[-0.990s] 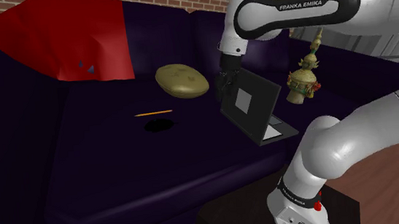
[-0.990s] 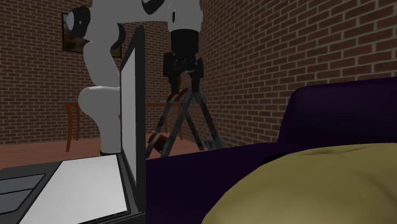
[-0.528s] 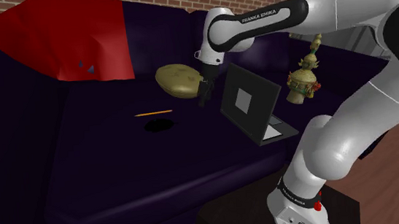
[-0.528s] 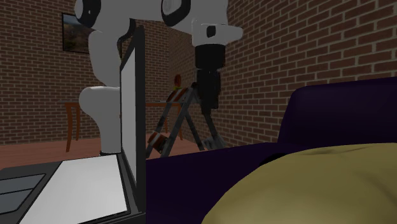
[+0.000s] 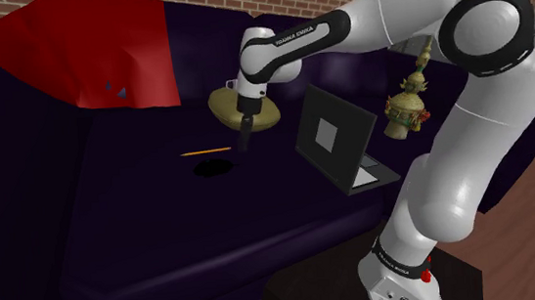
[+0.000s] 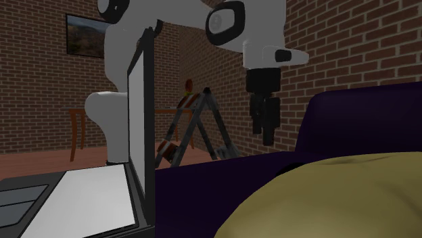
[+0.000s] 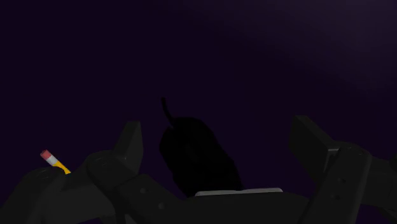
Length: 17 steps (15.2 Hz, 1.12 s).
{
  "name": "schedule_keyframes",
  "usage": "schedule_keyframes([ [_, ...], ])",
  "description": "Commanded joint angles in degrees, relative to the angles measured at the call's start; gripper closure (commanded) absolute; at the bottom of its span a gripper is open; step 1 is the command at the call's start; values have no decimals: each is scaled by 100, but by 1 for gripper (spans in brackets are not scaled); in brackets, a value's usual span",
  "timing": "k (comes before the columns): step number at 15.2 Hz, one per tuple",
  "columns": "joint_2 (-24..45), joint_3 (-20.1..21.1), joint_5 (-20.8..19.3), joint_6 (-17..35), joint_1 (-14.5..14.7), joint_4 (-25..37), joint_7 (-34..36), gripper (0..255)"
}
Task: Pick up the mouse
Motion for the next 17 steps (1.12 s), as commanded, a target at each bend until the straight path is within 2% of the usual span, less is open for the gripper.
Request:
schedule_keyframes([
  [1, 448, 44, 113, 134, 64, 319, -441, 0],
  [6, 1417, 262, 303, 297, 170, 1140, -1360, 0],
  [16, 1754, 304, 400, 800, 164, 967, -1516, 0],
  [17, 1758, 303, 399, 790, 162, 980, -1516, 255],
])
